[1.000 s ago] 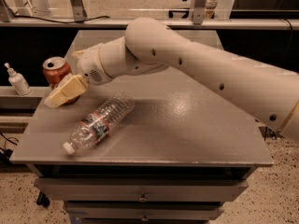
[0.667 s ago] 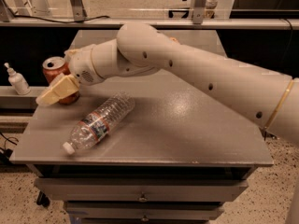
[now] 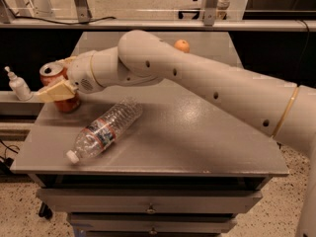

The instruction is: Pick coke can

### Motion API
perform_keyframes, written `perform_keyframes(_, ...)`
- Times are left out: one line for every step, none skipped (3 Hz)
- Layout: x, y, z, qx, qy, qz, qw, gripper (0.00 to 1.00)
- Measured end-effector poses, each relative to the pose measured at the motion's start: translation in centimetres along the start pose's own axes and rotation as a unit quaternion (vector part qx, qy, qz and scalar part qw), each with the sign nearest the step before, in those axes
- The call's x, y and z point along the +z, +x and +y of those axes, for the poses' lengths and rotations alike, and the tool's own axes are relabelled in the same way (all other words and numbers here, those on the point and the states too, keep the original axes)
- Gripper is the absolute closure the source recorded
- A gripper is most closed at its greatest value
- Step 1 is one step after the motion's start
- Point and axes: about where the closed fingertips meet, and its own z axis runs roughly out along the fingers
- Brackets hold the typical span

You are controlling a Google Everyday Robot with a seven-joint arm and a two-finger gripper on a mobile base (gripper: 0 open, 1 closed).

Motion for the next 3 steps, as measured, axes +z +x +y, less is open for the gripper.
perform_keyframes(0.0,-0.2,0.0,-0.004,0.004,-0.004,1.0,0.65)
perform_keyframes(-0.3,-0.7,-0.3,-0.009,0.008,-0.008,0.9999,0.87)
perform_keyframes(-1.4,-2.1,-0.9,-0.014,0.02,-0.014,0.9996,1.0)
